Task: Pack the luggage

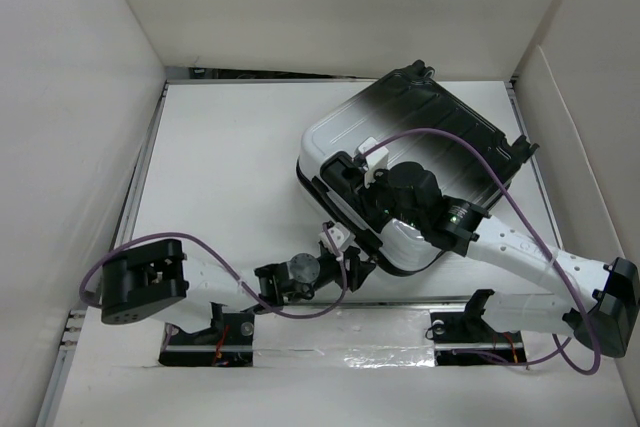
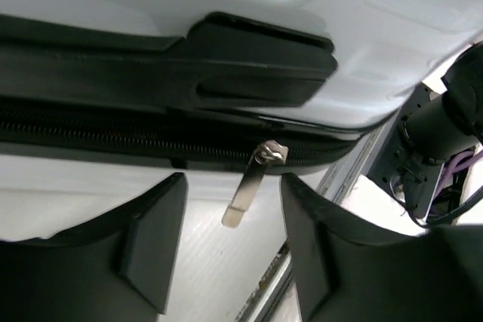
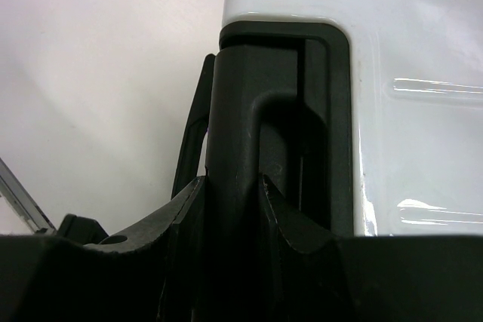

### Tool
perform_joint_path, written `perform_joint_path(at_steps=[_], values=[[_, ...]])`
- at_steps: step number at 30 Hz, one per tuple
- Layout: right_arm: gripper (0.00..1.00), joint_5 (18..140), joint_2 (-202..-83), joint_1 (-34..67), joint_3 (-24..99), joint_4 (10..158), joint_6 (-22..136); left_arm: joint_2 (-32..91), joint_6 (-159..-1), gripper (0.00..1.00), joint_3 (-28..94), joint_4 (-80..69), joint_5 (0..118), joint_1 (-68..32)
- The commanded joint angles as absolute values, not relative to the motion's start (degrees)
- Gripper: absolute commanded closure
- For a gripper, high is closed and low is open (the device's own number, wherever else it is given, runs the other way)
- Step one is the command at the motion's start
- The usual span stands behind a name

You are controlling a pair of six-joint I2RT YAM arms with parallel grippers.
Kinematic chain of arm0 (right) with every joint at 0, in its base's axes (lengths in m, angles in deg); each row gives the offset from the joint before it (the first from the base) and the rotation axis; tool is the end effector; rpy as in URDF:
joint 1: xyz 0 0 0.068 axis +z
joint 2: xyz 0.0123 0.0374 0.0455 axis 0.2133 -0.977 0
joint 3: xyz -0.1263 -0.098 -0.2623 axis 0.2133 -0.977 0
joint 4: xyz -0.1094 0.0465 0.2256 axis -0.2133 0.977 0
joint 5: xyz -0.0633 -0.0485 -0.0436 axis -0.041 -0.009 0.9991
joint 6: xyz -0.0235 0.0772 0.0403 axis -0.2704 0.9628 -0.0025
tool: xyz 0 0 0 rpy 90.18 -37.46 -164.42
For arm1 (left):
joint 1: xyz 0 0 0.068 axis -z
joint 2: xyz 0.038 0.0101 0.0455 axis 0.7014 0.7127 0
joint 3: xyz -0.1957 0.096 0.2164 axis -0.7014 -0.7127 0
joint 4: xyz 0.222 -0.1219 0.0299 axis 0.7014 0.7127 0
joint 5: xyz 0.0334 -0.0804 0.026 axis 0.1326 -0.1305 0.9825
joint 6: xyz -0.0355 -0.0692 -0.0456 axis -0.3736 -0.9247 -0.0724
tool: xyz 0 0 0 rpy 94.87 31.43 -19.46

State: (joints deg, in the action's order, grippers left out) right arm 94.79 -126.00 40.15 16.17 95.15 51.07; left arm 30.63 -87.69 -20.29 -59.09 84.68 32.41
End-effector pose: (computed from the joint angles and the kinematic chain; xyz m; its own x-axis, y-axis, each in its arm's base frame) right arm 0.1795 0.2148 0.3401 -0.2452 -0.2929 -0.9242 -0.7012 0.7119 -0.0395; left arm 0.0868 -0.2671 0.2280 -0.2941 -0.1275 -0.9472 0.8088 0.4948 -0.3178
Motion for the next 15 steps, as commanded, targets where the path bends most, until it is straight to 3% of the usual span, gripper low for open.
perform_joint_path(at_steps=[1, 5, 10, 15], values=[[1.00, 95.9, -126.0, 38.7, 13.9, 101.0, 49.4, 32.3, -86.0, 0.52, -18.1, -64.1, 81.7, 30.5], [1.00, 96.2, -126.0, 38.7, 13.8, 100.8, 49.3, 34.8, -85.4, 0.64, -16.1, -63.5, 79.5, 29.9], [1.00, 95.9, -126.4, 38.7, 13.4, 100.4, 49.3, 36.5, -85.9, 0.96, -15.5, -64.6, 78.0, 29.9], [1.00, 95.6, -126.5, 38.2, 12.8, 100.2, 49.6, 36.5, -86.6, 1.00, -15.3, -65.7, 76.9, 29.9]])
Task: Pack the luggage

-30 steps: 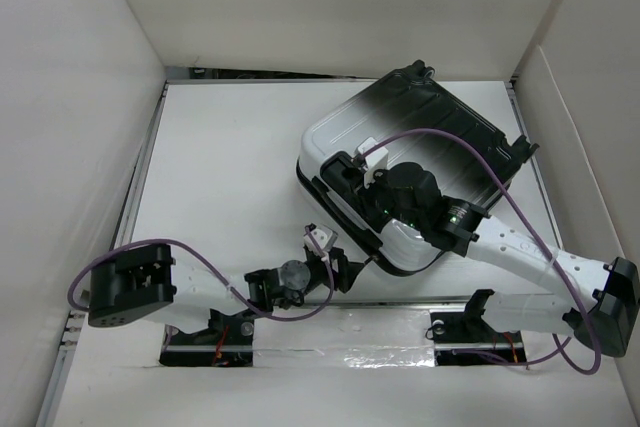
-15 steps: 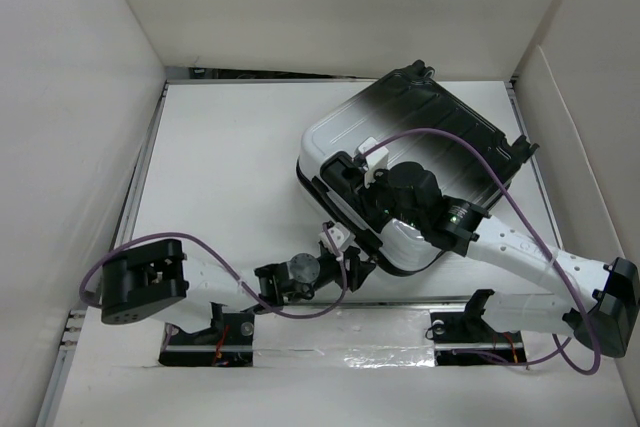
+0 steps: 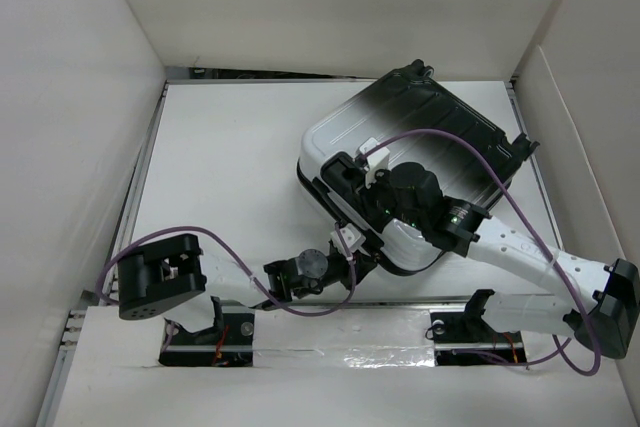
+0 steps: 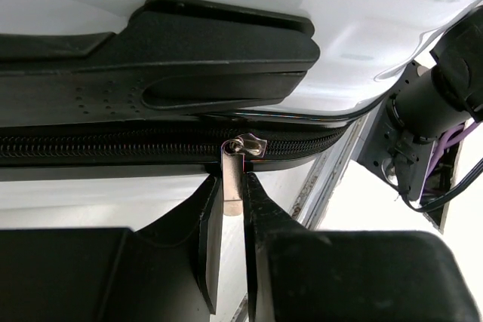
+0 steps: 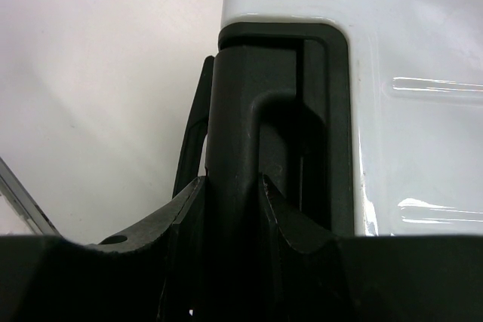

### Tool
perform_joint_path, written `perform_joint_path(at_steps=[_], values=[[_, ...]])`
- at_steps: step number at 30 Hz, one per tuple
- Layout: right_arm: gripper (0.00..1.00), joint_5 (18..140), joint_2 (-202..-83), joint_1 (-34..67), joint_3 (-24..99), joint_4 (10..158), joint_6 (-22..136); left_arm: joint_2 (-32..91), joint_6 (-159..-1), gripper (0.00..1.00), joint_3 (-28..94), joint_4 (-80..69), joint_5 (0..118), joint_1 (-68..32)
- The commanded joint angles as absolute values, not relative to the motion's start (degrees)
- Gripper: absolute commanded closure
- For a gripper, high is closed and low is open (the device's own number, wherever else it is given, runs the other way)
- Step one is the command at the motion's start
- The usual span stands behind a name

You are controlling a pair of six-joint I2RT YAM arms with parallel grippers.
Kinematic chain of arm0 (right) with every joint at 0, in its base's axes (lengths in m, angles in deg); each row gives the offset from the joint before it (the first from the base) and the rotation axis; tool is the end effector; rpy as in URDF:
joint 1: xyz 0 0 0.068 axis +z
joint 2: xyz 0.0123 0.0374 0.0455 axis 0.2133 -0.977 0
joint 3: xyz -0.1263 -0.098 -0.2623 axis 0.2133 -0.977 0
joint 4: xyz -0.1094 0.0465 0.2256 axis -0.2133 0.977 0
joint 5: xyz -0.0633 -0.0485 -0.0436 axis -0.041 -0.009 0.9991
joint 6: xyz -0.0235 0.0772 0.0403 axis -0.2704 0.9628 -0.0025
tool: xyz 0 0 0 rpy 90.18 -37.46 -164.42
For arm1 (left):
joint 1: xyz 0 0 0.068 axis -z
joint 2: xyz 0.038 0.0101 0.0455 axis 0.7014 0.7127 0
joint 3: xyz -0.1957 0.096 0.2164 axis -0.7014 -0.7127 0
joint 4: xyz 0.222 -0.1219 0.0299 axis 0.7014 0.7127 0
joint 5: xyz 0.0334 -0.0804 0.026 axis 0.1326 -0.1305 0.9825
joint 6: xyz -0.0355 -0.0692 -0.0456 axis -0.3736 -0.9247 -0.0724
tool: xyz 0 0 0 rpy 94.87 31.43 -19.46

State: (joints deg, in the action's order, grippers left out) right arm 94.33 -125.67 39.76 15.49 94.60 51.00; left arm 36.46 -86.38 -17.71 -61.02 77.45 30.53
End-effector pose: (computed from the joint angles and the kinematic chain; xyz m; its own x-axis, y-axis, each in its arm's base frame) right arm 0.1797 0.2130 0.3383 -0.2445 -0.2896 -0.9254 -0.7019 0.7113 -0.0372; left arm 0.0917 -0.2881 0.2200 -0.2961 -0.0699 -0.9526 0.8547 0.4259 -0.2969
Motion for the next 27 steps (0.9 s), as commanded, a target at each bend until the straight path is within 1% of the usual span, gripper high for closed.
perform_joint_path(at_steps=[1, 3, 8, 10, 16, 18, 23, 26, 27], values=[[1.00, 95.8, -126.3, 38.2, 12.3, 100.0, 49.6, 35.9, -86.8, 1.00, -15.6, -66.1, 77.8, 29.9], [1.00, 96.1, -125.5, 37.7, 11.8, 99.9, 49.7, 35.0, -87.4, 1.00, -16.3, -65.4, 80.1, 29.9], [1.00, 96.5, -122.8, 37.7, 10.1, 100.7, 50.0, 30.8, -87.5, 1.00, -17.1, -56.2, 93.8, 29.4], [1.00, 96.6, -121.1, 37.7, 9.2, 100.3, 51.0, 28.2, -87.8, 1.00, -17.7, -53.7, 96.5, 27.6], [1.00, 95.0, -120.0, 37.7, 6.7, 101.0, 52.0, 24.4, -89.3, 1.00, -19.6, -47.6, 98.6, 21.7], [1.00, 95.1, -120.0, 38.4, 6.4, 101.0, 52.4, 23.3, -90.5, 1.00, -19.9, -46.5, 99.2, 18.0], [1.00, 95.1, -117.8, 39.7, 4.5, 101.3, 54.3, 17.7, -96.6, 1.00, -19.6, -40.9, 105.7, 9.5], [1.00, 94.2, -115.9, 40.9, 3.2, 101.2, 55.5, 14.1, -99.7, 1.00, -19.5, -40.7, 105.4, 1.0], [1.00, 93.8, -115.3, 40.9, 2.9, 101.1, 55.8, 13.5, -100.3, 1.00, -19.6, -41.5, 104.2, -4.2]])
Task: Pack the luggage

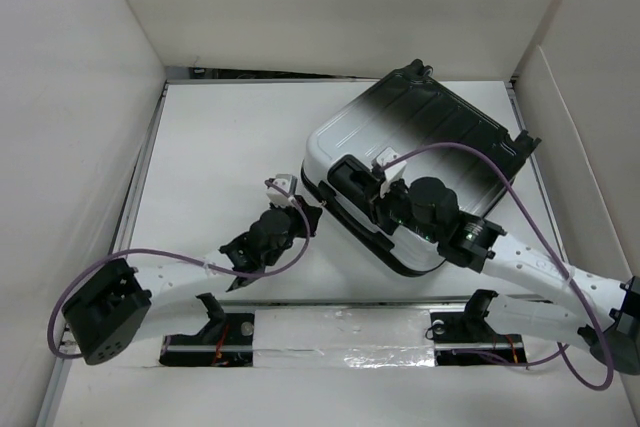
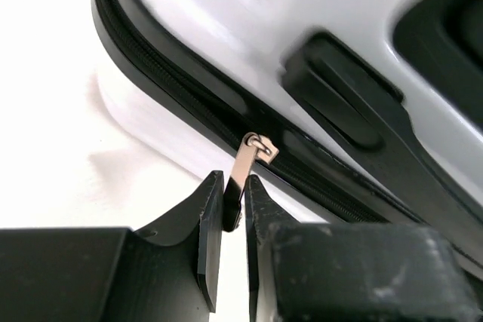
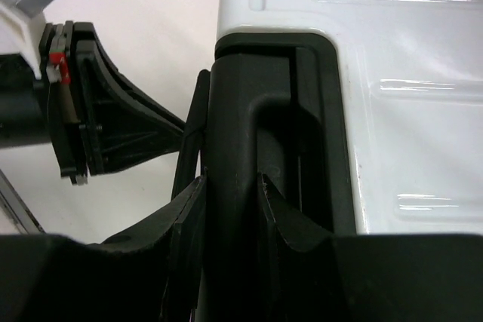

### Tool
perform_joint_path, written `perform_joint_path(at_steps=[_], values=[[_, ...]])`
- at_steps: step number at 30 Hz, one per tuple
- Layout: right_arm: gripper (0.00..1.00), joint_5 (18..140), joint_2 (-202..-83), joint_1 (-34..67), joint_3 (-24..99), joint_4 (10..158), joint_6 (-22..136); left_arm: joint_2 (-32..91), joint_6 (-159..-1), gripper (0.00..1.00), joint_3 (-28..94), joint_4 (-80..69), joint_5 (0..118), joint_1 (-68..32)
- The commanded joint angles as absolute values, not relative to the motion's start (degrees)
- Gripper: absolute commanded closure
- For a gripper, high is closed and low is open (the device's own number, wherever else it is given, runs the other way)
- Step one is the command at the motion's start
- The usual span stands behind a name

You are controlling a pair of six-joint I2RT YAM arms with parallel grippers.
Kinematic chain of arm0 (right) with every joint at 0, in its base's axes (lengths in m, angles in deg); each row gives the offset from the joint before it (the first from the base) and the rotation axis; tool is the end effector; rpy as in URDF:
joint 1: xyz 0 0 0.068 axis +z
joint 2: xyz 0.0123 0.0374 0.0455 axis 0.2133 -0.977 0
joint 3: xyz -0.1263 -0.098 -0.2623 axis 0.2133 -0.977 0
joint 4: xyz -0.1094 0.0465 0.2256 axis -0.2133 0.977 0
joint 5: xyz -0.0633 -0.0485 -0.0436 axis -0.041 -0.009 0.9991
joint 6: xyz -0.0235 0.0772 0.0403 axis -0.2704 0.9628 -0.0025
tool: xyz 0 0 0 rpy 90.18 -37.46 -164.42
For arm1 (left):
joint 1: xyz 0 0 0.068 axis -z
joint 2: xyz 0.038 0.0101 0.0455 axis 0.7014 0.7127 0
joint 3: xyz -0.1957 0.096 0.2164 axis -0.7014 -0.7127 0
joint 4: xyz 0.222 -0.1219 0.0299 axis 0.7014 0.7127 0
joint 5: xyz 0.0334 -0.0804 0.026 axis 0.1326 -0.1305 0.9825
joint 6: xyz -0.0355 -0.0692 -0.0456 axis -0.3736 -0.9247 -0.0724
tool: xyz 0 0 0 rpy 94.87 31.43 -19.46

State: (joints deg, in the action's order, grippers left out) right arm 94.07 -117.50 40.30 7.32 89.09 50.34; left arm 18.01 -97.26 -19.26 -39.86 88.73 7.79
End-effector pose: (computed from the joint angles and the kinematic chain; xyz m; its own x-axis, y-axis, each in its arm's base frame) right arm 0.1579 0.1894 0.3312 -0.1786 -0.2280 -0.9571 -0.7120 0.7014 -0.0343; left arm 0.1760 -0.1795 0.2384 -0.3234 -0.3159 -0.8920 0.4073 0.8044 -0.4326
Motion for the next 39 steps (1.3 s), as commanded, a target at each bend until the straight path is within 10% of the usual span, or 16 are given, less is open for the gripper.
perform_joint_path(at_steps=[1, 11, 20, 31, 33, 35, 39], values=[[1.00, 93.7, -114.9, 41.4, 2.5, 101.0, 55.9, 12.6, -101.1, 1.00, -19.6, -43.5, 101.5, -6.8], [1.00, 94.6, -111.5, 41.9, -0.1, 102.2, 57.5, 24.6, -100.5, 1.00, -10.2, -46.3, 93.3, -20.7], [1.00, 97.7, -111.9, 41.9, 0.2, 101.8, 57.3, 13.8, -99.5, 1.00, -33.1, -65.8, 72.9, -14.0], [1.00, 99.6, -110.8, 41.9, 5.0, 103.4, 57.3, 7.0, -103.2, 1.00, -30.0, -43.1, 91.5, 4.5], [1.00, 101.5, -109.7, 41.9, 5.7, 103.5, 57.2, 5.7, -107.4, 0.84, -28.1, -35.9, 97.9, 4.5], [1.00, 104.5, -108.1, 41.9, 6.6, 103.7, 57.3, 2.8, -108.9, 0.43, -27.4, -31.9, 102.2, 4.5], [0.96, 109.6, -105.7, 41.3, 8.7, 103.5, 57.9, -2.3, -107.4, 0.24, -24.5, -30.4, 107.3, 4.5]])
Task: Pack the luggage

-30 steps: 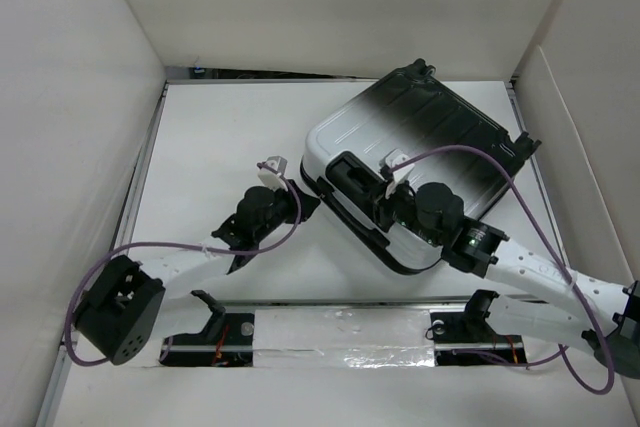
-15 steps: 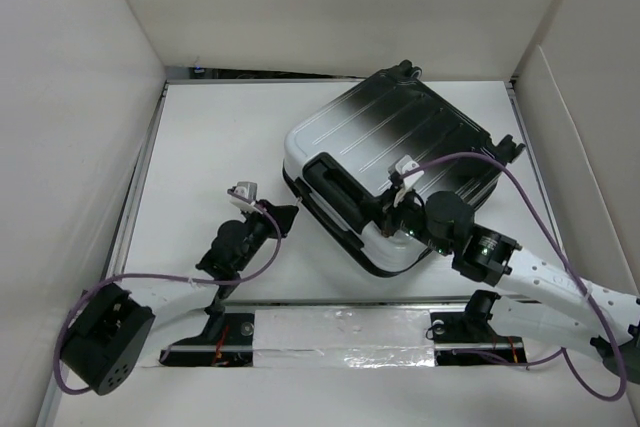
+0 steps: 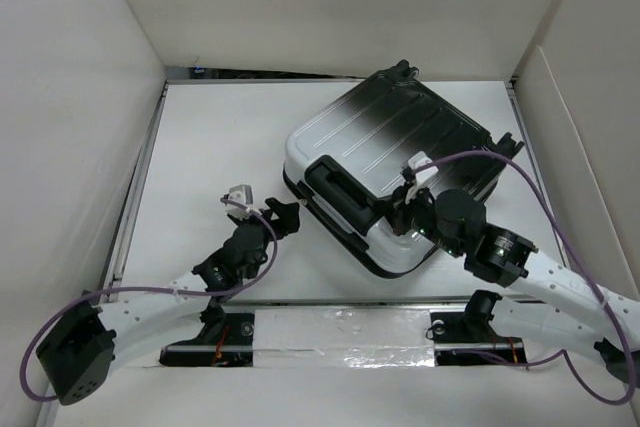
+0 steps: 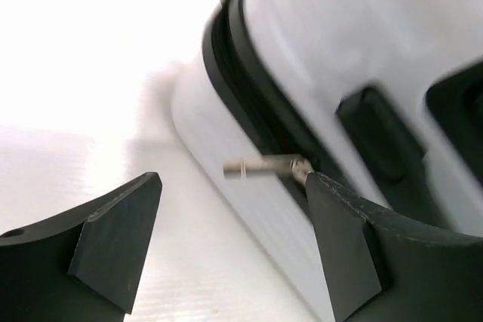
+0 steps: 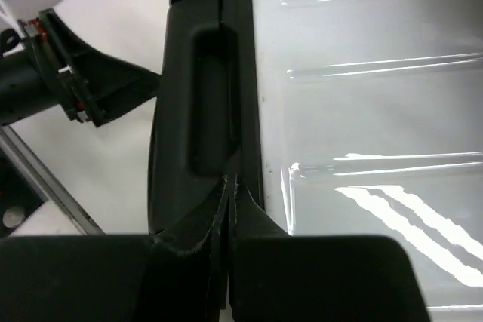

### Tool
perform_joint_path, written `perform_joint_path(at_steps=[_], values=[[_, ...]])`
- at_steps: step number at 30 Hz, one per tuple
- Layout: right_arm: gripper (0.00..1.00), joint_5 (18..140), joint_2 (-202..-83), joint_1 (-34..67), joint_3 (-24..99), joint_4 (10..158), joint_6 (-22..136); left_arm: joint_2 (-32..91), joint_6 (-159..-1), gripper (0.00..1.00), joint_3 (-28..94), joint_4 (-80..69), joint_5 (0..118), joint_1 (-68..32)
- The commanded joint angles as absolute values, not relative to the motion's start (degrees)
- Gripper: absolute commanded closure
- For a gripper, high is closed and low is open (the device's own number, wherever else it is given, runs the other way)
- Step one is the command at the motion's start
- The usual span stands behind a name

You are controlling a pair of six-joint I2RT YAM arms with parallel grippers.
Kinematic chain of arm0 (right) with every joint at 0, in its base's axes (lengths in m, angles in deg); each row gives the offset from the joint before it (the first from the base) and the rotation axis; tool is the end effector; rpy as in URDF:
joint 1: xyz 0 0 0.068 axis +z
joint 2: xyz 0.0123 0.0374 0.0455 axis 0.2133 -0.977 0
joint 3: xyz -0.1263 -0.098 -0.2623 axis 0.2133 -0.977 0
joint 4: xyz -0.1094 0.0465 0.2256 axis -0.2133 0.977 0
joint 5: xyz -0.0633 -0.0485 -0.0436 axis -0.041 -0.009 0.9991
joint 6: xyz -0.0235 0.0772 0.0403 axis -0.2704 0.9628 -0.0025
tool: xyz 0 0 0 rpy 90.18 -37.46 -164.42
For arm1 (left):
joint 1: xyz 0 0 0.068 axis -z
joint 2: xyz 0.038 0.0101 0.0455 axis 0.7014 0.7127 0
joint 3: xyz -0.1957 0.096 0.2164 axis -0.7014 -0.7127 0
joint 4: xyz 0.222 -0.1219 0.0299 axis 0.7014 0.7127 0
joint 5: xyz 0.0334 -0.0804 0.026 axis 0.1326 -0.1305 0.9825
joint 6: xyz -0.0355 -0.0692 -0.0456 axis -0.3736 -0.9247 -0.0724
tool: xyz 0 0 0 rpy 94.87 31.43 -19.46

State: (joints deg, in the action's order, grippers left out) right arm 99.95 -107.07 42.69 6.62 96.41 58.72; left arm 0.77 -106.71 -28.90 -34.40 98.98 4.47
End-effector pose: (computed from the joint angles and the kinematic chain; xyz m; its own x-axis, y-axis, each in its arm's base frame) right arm 0.1291 0.1520 0.3448 -0.2413 -0.0916 -0.9661 -0.6403 0.7631 0.0876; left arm 0.1529 -0.1112 0.2231 -0.2375 -0.5296 -0.8143 0.1901 0.7967 -0.5737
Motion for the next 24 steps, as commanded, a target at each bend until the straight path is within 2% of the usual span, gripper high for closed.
perform_joint_path(at_steps=[1, 4, 5, 6, 7, 8, 11, 14, 18, 19, 24], values=[[0.93, 112.4, -105.2, 41.3, 9.1, 103.3, 58.1, -4.0, -105.9, 0.24, -23.7, -30.7, 108.2, 4.5], [0.80, 115.5, -102.8, 36.5, 9.7, 101.8, 58.7, -4.7, -103.2, 0.26, -20.3, -35.2, 110.6, 1.7], [0.74, 116.0, -102.1, 32.9, 9.3, 101.1, 59.1, -4.3, -102.6, 0.26, -19.1, -37.2, 108.9, -0.2], [0.72, 116.2, -100.8, 30.9, 8.5, 100.6, 59.5, -3.6, -102.6, 0.26, -16.6, -38.1, 106.5, -2.8], [0.71, 116.1, -100.2, 28.7, 7.9, 99.6, 60.1, -1.5, -103.1, 0.26, -15.1, -38.8, 103.8, -9.5], [0.69, 116.0, -99.7, 26.6, 7.2, 98.8, 60.7, 0.1, -105.2, 0.26, -13.4, -39.6, 96.5, -13.3], [0.69, 116.2, -97.1, 18.1, 5.2, 98.7, 63.3, 6.9, -109.3, 0.26, -7.0, -41.4, 83.8, -25.2], [0.70, 118.1, -93.0, 10.6, 2.1, 98.2, 64.7, 15.9, -109.6, 0.26, 0.2, -40.4, 79.8, -29.6], [0.72, 118.6, -89.7, 2.7, -2.3, 97.8, 67.4, 30.8, -109.7, 0.26, 12.8, -36.9, 68.8, -32.0], [0.73, 117.2, -89.5, 0.0, -3.2, 97.7, 67.9, 35.2, -109.9, 0.27, 13.7, -37.0, 67.5, -32.0], [0.73, 107.5, -90.6, -6.8, -9.1, 93.9, 68.7, 41.9, -110.8, 0.28, 12.6, -42.2, 62.3, -30.3]])
